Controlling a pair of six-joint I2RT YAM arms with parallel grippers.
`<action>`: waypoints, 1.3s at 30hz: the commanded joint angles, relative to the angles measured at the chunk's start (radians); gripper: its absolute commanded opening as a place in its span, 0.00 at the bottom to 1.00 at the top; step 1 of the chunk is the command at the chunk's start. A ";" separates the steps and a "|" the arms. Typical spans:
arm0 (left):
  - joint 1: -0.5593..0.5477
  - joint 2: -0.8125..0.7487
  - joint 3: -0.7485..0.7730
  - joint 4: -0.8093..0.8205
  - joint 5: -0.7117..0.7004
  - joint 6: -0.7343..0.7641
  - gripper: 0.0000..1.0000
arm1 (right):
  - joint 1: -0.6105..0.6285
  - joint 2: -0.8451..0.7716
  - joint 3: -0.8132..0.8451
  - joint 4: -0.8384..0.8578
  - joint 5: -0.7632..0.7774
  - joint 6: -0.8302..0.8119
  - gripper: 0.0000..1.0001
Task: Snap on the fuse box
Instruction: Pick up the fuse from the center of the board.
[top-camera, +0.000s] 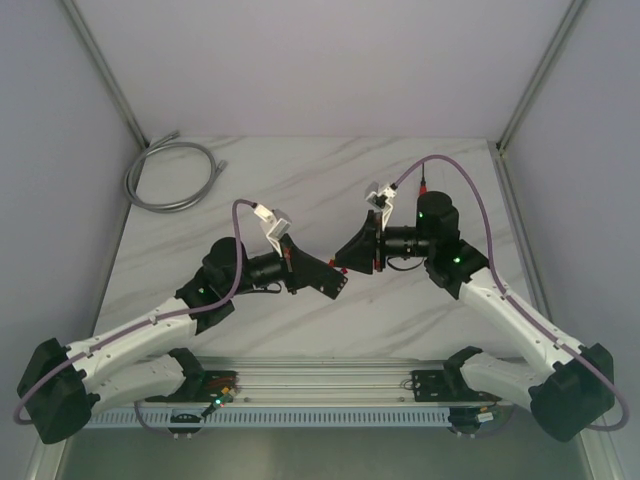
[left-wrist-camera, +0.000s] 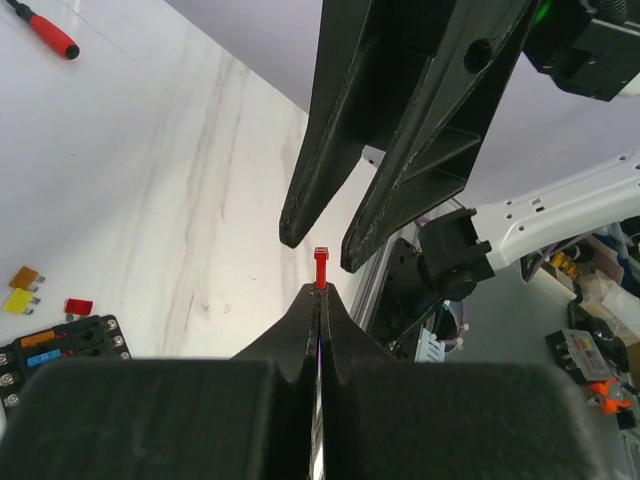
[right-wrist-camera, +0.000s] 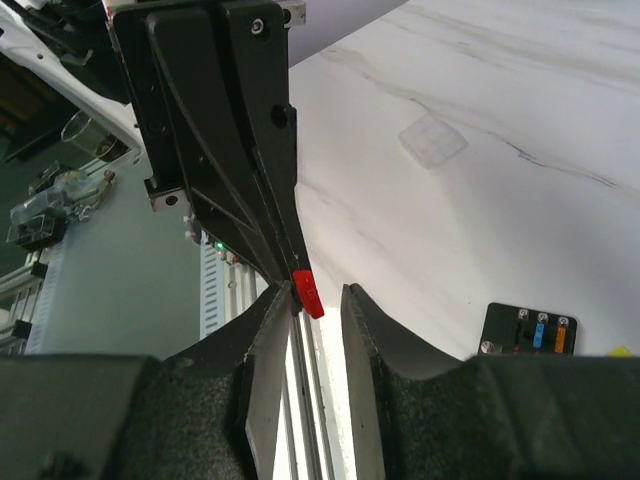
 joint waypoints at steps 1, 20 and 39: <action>0.003 -0.017 0.010 0.068 0.047 -0.014 0.00 | -0.006 -0.007 -0.011 0.045 -0.071 -0.006 0.32; 0.003 0.022 -0.062 -0.093 -0.274 -0.026 0.41 | -0.033 -0.024 -0.063 -0.064 0.229 -0.039 0.00; -0.124 0.516 0.175 -0.523 -0.872 0.004 1.00 | -0.034 -0.099 -0.217 -0.087 0.619 0.098 0.00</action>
